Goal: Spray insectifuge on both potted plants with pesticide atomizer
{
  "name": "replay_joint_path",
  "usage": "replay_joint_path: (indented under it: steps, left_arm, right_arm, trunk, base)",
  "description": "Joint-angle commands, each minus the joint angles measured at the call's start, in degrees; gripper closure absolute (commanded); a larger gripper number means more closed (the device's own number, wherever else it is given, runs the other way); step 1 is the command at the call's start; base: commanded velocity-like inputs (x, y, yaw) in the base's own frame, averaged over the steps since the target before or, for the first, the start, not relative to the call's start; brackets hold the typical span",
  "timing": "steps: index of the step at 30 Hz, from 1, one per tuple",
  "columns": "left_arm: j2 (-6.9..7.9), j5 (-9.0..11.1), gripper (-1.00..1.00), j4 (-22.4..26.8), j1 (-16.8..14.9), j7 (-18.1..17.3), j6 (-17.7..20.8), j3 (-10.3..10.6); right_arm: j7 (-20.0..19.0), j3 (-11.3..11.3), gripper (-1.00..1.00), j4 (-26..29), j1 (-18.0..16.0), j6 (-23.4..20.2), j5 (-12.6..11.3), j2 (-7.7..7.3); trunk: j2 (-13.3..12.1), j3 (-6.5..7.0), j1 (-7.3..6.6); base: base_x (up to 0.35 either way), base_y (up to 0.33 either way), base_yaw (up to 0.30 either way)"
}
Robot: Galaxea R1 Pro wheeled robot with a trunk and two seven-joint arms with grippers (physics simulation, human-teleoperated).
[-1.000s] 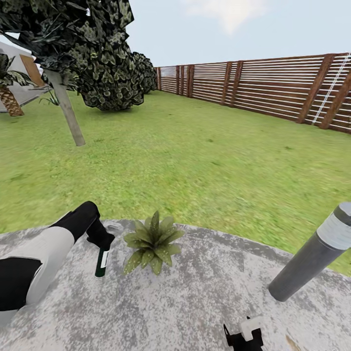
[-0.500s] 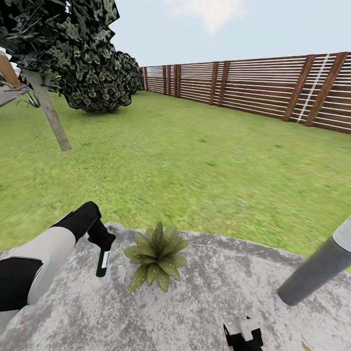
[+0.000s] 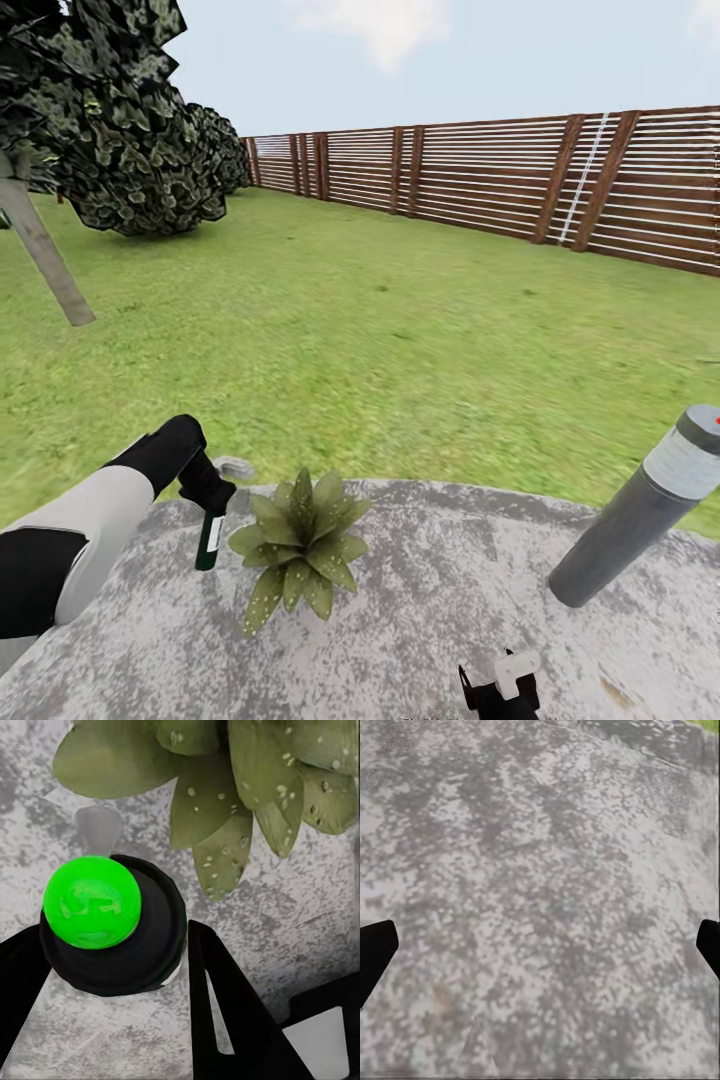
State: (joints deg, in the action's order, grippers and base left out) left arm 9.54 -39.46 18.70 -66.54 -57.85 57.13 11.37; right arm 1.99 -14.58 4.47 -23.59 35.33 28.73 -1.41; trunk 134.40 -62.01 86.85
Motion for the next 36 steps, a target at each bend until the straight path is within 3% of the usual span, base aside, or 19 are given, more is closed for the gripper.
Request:
replay_joint_path:
  steps: [1,4,6,12,13,15,24,29,34,36]
  left_arm:
    - [0.08,-0.44,1.0,0.08,0.0,-0.59,0.29,0.06]
    - [-0.02,-0.51,1.0,0.4,0.93,-0.59,0.27,0.12]
    - [-0.24,-2.07,1.0,0.33,1.22,-0.6,0.35,0.09]
    - [-0.53,-2.06,1.0,-0.08,1.52,-0.7,0.37,0.13]
    - [-0.5,-1.94,1.0,-0.16,2.25,-0.96,0.49,2.42]
    - [-0.51,-1.81,1.0,-0.28,2.66,-1.16,0.5,4.33]
    - [-0.49,-1.79,1.0,-0.75,4.46,-1.78,0.44,9.0]
    - [-0.37,-1.9,1.0,-0.66,4.48,-7.42,0.29,14.82]
    - [-0.06,-1.88,1.0,-0.71,4.72,-8.75,0.28,15.95]
    - [0.36,-1.99,1.0,-0.69,6.69,-8.71,0.28,16.24]
  right_arm:
    - [0.21,-0.36,-1.0,-0.08,-0.05,0.18,0.58,0.01]
    - [0.21,-0.36,-1.0,-0.08,-0.05,0.18,0.59,0.01]
    - [0.21,-0.36,-1.0,-0.05,-0.05,0.18,0.54,0.14]
    - [0.21,-0.36,-1.0,-0.06,-0.05,0.18,0.56,0.11]
    - [0.21,-0.36,-1.0,-0.06,-0.05,0.18,0.56,0.1]
    - [0.21,-0.36,-1.0,-0.07,-0.05,0.18,0.58,0.09]
    - [0.21,-0.36,-1.0,-0.08,-0.05,0.18,0.62,0.09]
    - [0.21,-0.36,-1.0,-0.08,-0.05,0.18,0.63,0.09]
    - [0.21,-0.36,-1.0,-0.08,-0.05,0.18,0.63,0.09]
    - [0.21,-0.36,-1.0,-0.08,-0.05,0.18,0.63,0.09]
  trunk:
    - [0.02,-0.05,-0.01]
    - [0.02,-0.05,-0.01]
    - [0.02,-0.05,-0.01]
    - [0.02,-0.05,-0.01]
    - [0.02,-0.05,-0.01]
    - [0.02,-0.05,-0.01]
    - [0.02,-0.05,-0.01]
    - [0.02,-0.05,-0.01]
    - [0.02,-0.05,-0.01]
    - [0.02,-0.05,-0.01]
  base:
    - [0.0,0.0,-0.14]
    - [0.0,0.0,-0.026]
    - [0.0,0.0,-0.002]
    - [0.0,0.0,0.0]
    - [0.0,0.0,0.0]
    - [0.0,0.0,0.0]
    - [0.0,0.0,0.0]
    - [0.0,0.0,0.0]
    - [0.0,0.0,0.0]
    - [0.0,0.0,0.0]
